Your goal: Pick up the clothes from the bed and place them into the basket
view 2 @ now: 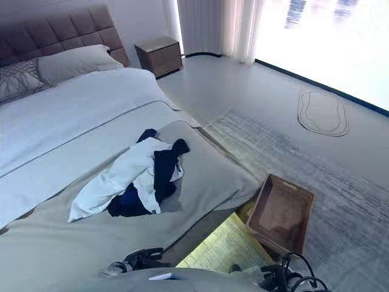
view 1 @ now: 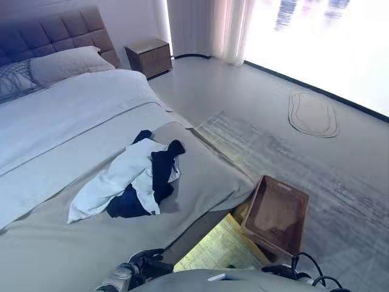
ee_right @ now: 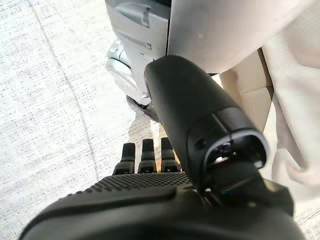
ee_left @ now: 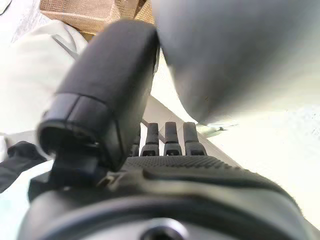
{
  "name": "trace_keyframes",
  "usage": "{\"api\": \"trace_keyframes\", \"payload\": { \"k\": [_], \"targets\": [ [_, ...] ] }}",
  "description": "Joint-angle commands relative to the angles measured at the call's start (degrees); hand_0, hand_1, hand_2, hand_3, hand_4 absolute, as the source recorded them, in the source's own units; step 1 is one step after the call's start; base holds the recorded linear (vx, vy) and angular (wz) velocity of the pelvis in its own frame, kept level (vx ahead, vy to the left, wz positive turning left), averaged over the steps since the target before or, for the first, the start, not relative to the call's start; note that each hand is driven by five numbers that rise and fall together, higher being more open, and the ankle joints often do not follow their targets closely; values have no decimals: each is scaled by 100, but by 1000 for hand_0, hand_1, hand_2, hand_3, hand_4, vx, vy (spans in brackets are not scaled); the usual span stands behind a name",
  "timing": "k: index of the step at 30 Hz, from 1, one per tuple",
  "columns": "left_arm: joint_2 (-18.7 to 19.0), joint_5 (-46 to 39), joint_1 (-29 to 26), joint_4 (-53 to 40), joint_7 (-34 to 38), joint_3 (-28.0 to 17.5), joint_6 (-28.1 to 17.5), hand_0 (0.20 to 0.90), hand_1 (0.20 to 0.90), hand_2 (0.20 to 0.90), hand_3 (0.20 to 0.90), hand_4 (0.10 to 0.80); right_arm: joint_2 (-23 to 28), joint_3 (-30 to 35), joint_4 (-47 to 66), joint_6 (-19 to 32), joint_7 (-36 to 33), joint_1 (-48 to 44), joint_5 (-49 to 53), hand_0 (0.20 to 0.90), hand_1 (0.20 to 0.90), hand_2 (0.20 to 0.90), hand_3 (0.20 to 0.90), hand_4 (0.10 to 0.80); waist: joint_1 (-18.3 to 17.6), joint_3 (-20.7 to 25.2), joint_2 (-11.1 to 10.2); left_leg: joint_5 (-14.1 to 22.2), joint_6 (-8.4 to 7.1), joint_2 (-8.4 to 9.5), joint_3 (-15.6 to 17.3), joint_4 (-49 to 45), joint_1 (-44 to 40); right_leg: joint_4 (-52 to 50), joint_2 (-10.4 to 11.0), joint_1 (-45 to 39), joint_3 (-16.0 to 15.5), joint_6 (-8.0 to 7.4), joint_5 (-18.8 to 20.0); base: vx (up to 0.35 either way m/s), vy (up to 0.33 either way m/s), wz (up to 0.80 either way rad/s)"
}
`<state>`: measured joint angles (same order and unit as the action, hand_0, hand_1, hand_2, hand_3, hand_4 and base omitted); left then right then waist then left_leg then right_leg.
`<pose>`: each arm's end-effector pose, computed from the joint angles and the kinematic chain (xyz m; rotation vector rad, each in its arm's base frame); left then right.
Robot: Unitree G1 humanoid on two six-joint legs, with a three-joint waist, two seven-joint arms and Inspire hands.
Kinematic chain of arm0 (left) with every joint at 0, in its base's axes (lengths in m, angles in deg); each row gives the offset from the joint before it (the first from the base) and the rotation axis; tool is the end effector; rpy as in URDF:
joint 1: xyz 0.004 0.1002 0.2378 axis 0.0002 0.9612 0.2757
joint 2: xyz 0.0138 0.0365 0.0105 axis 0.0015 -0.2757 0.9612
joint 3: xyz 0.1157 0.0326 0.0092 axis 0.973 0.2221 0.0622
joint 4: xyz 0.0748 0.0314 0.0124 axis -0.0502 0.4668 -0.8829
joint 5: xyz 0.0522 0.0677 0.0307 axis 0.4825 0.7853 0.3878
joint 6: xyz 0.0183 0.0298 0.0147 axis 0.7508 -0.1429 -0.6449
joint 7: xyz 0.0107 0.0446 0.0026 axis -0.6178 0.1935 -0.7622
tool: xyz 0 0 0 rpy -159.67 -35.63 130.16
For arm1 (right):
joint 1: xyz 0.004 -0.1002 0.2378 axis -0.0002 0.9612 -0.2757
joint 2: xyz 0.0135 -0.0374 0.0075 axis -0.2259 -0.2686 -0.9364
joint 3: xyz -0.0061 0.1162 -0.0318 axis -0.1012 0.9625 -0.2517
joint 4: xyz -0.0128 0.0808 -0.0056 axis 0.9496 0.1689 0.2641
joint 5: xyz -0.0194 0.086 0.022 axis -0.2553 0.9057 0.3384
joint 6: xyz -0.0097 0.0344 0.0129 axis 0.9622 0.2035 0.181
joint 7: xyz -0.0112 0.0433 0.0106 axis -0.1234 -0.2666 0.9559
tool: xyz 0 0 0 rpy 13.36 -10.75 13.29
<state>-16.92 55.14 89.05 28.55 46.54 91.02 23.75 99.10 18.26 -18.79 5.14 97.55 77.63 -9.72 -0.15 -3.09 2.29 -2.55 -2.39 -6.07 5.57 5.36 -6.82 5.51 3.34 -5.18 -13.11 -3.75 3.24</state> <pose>0.0750 0.2126 -0.1245 0.0925 1.2038 -0.1883 0.0543 -0.2590 -0.1172 -0.3852 1.3695 0.1430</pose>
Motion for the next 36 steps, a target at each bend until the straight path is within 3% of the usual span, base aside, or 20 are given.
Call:
{"api": "trace_keyframes", "payload": {
  "k": [1,10,15,19,23,26,29,36],
  "targets": [
    [169,-137,-298,15,20,6,-147,900,900,900,900,800,-483,-119,101,228,55,-487,89,900,900,900,900,800,8,-145,-277,548,192,429,229,-42,-179,-325,88,-266,198,6,-539,0,0,0],
    [184,22,-254,75,178,-50,-86,900,900,900,900,800,-468,-52,-8,194,-124,-456,-12,900,900,900,900,800,48,-146,-284,564,201,446,212,-75,-180,-348,97,-274,154,8,-555,0,0,0],
    [174,123,-267,105,209,-38,-17,900,900,900,900,800,-423,200,-22,162,-199,-542,953,900,900,900,900,800,154,-154,-331,693,244,500,152,-353,-140,-413,150,-318,86,28,-578,29,20,1],
    [189,31,-220,20,264,12,-29,900,900,900,900,800,-357,451,514,335,-170,-736,1792,900,900,900,900,800,266,-177,-376,740,267,522,100,-429,-138,-443,180,-380,15,19,-588,43,39,0],
    [219,-63,-53,-289,310,123,-42,900,900,900,900,800,-287,229,2172,-62,-580,-906,2173,900,900,900,900,800,414,-213,-410,709,310,575,-39,-322,-113,-511,248,-340,-83,-9,-608,37,121,3],
    [229,-119,-6,-467,373,273,-63,900,900,900,900,800,-114,-88,3106,297,-853,-1221,1626,900,900,900,900,800,625,-303,-457,715,361,658,-220,-403,51,-599,354,-246,-198,-34,-610,30,184,33],
    [321,-183,10,-646,438,437,-44,900,900,900,900,800,195,-502,3948,215,-1258,-1884,1290,900,900,900,900,800,898,-510,-519,738,419,746,-420,-646,355,-755,478,-68,-293,-65,-574,-7,156,51],
    [788,-359,-122,-672,553,472,-116,900,900,900,900,800,610,-1051,3894,3,-2052,-4048,209,900,900,900,900,800,1604,-1153,-753,573,483,818,-799,-927,1230,-996,692,310,-632,-159,-311,-53,62,55]
  ]
}}
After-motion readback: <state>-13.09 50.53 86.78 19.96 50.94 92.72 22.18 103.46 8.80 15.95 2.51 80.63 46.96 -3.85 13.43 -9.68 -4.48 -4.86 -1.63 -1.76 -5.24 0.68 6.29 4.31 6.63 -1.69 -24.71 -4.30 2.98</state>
